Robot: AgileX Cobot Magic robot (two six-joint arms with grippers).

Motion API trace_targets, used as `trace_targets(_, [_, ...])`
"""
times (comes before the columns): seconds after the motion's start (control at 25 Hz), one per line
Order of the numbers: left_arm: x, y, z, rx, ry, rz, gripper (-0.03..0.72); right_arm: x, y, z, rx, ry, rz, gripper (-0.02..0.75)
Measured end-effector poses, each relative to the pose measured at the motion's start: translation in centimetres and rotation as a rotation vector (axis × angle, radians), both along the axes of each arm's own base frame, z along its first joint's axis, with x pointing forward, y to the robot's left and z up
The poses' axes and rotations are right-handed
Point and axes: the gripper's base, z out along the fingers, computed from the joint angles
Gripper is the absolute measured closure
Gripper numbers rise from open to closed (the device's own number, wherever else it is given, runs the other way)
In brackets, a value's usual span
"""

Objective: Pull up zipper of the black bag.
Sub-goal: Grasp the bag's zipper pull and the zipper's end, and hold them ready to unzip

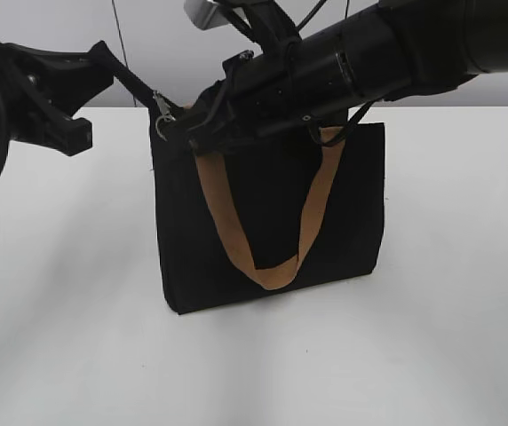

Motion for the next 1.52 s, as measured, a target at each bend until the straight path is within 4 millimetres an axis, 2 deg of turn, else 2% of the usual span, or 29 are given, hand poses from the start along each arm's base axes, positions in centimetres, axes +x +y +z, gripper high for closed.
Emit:
trace_targets(0.36, [0.0,0.1,-0.2,0.013,0.016,0.007,0.667,0.0,0.0,0.0,0.004,0.009,0.003,0.738])
trace_targets(0.72, [-0.1,1.0,-2.2,0.151,0.195,0.087,0.668,-0.6,-0.2,0.4,-0.027,0.037,0.022,0.738])
trace_targets(0.96, [0.0,1.2,-2.9,0.19,0.251,0.107,0.668,-0.9,-0.5,1.1,-0.031,0.023,0.021,0.738])
trace_targets(1.52, [-0.2,1.7,-3.5,0.24,0.317,0.136,0.668,0.6,-3.0,1.2,-0.025,0.059,-0.035,0.738])
